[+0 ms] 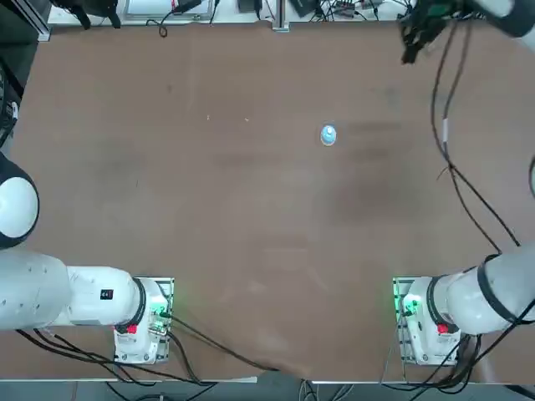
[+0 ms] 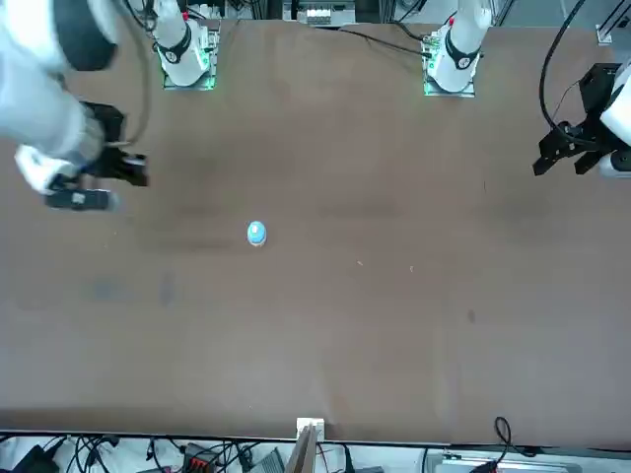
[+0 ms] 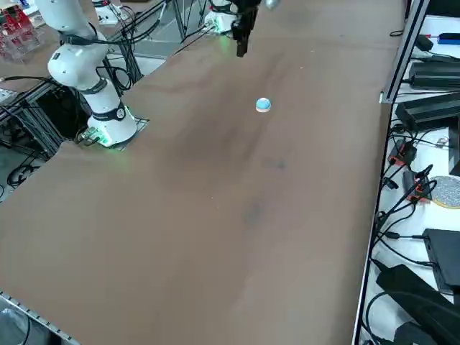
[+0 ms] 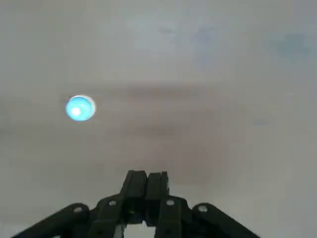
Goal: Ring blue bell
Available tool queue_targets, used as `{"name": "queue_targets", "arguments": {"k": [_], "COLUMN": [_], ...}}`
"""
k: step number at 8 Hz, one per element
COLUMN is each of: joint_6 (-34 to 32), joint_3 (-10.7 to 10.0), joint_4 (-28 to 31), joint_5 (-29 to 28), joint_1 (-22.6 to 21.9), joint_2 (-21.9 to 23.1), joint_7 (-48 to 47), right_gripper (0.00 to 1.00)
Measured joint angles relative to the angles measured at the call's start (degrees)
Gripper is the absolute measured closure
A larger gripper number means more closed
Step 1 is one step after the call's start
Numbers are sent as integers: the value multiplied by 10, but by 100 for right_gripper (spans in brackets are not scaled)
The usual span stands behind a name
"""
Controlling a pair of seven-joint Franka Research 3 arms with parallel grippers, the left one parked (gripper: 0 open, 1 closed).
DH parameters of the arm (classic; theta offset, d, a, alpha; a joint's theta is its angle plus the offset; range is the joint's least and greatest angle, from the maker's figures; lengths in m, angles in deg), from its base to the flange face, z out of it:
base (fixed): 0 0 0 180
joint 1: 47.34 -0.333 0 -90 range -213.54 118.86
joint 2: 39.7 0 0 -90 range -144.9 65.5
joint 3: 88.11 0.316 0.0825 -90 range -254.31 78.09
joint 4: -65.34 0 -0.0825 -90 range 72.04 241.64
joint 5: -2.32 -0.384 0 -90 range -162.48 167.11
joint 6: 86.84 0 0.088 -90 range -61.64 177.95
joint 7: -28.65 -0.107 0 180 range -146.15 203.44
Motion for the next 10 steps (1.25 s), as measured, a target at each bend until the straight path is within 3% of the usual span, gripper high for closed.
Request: {"name": "queue_targets", "arguments": {"k": [4,6,10], "joint_6": [188,260,334], "joint_3": [1,1,1], "joint_4": [60,89,120], "joint_5": [-6,-6,-6], "joint_1": [-91,-112,-144], "joint_2": [-108,-133,-164], "joint_7": [-71,-98,-120], "right_gripper": [99,99,99]}}
